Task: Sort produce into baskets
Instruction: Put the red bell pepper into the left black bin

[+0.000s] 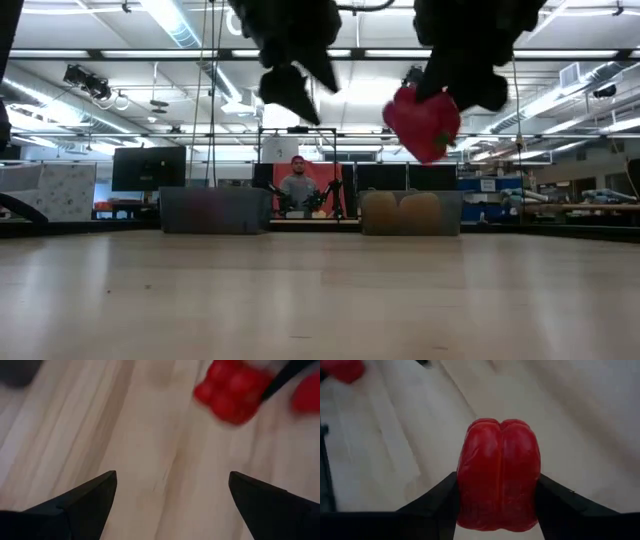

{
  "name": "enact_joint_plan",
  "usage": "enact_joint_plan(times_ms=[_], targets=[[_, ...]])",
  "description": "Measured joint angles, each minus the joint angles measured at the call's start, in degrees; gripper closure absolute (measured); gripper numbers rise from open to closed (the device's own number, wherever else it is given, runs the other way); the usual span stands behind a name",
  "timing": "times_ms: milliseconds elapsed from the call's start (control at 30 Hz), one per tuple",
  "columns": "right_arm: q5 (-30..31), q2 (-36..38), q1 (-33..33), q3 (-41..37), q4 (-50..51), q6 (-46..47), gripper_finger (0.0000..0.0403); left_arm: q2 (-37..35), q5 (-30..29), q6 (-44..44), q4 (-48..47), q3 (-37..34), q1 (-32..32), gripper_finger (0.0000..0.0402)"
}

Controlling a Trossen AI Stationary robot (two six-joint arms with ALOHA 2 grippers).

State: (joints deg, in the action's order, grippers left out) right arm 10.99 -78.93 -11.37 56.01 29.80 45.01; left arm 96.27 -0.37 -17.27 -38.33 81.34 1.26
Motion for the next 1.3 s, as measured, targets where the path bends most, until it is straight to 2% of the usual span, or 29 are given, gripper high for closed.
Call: enact_joint_plan(times_ms=[167, 367, 533, 800, 1000, 1300], targets=[[0.71, 5.56, 1.42, 0.00, -0.28, -18.68, 0.0180, 0.00, 1.80, -1.66, 13.37, 0.00, 0.30, 0.0011], [0.40, 12.47, 2.98, 0.00, -2.71, -33.15, 0.0177, 0.00, -0.48, 2.16, 27.61, 0.00, 0.08, 0.0011], [-1.41, 16.57, 4.76, 0.00, -4.17, -38.58, 0.0176, -0.03, -2.38, 6.42, 32.35, 0.02, 0.06, 0.0011], [-5.42, 20.13, 7.79, 0.00, -4.21, -38.68, 0.0175, 0.00, -5.76, 9.34, 38.41, 0.02, 0.31, 0.0014], [-5.97, 20.95, 8.88, 0.00, -4.62, -39.91, 0.0175, 0.00, -1.87, 9.15, 38.80, 0.02, 1.64, 0.0069], [-4.92, 20.93, 11.52, 0.00, -6.76, -41.94, 0.0166, -0.05, 4.58, 2.96, 39.05, 0.07, 5.64, 0.0187]])
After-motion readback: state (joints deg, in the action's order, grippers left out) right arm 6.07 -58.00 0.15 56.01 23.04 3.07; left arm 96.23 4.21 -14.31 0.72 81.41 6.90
